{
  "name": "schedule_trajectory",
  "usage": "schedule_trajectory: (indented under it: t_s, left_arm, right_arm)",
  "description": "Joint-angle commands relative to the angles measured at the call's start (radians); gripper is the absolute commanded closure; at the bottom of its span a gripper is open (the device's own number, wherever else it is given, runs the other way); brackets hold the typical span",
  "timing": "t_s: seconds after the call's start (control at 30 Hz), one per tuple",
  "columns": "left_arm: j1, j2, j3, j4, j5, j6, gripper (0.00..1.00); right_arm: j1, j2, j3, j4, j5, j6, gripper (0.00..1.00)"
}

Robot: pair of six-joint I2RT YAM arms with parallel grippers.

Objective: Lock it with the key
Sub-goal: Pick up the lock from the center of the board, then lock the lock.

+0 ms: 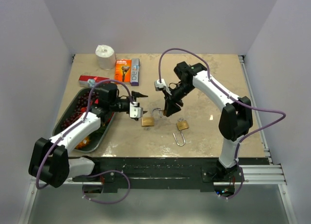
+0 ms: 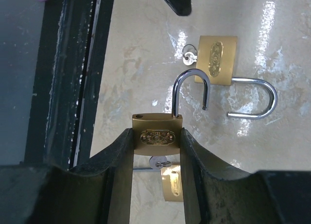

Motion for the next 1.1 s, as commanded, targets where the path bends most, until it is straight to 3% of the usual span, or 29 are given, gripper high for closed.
schedule_trajectory:
  t_s: [0.0,0.23,0.67,0.87,1.0,1.07]
  left_arm:
    - [-0.04,0.019,0.012,0.112,0.019,0.099,0.27]
    - [-0.124,0.091,0.047,0.079,0.031,0.071,0.36]
    - [-0.164,0.149,0.056,0.236,0.002,-0.061,0.58]
    - [-0.173,0.156,0.051,0.264,-0.013,-0.078,0.73]
    - [-0.179,0.148,0.056,0.251,-0.018,-0.079,1.0]
    - [-0.179,0.143,0.059,0.233,-0.027,-0.073,1.0]
  right_arm:
    - [0.005,-0.02,0.075,-0.131,-0.079,-0.096,1.0]
    - [0.015,-0.026,0.074,-0.129,-0.076,-0.09,1.0]
    - [0.029,-0.031,0.065,-0.129,-0.068,-0.087,1.0]
    - [0.032,-0.034,0.051,-0.117,-0.07,-0.073,1.0]
    - [0.032,-0.029,0.049,-0.091,-0.079,-0.041,1.0]
    - [0.031,-0.042,0.045,-0.057,-0.067,0.017,0.71]
